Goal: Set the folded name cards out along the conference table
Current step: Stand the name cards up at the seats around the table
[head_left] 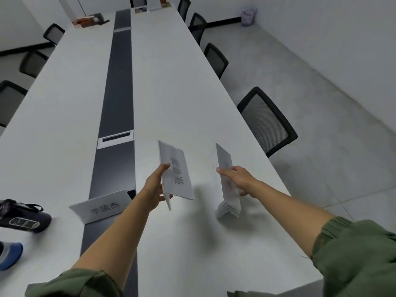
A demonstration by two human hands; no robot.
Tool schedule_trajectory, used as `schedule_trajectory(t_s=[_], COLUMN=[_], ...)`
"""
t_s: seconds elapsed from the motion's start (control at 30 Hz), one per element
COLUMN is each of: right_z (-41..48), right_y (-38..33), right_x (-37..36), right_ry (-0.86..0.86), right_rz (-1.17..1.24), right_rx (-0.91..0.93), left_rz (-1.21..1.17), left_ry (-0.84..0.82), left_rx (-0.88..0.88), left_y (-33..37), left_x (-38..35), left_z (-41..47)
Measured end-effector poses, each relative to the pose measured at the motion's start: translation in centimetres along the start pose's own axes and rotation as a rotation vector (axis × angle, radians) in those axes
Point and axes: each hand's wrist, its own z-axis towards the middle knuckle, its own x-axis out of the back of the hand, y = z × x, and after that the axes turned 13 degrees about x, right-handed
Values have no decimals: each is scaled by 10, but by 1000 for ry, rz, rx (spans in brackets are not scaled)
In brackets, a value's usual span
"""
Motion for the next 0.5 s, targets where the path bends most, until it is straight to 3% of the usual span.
schedule_trajectory(t_s=[0.5], right_z=[0], right_y=[-3], right_x=[-7], right_ry=[135], right_rz=[140], right_rx=[-42], left_rz=[-11], left_ry=[53], left_rx=[-51], left_y=[-10], left_x=[11], left_z=[-5])
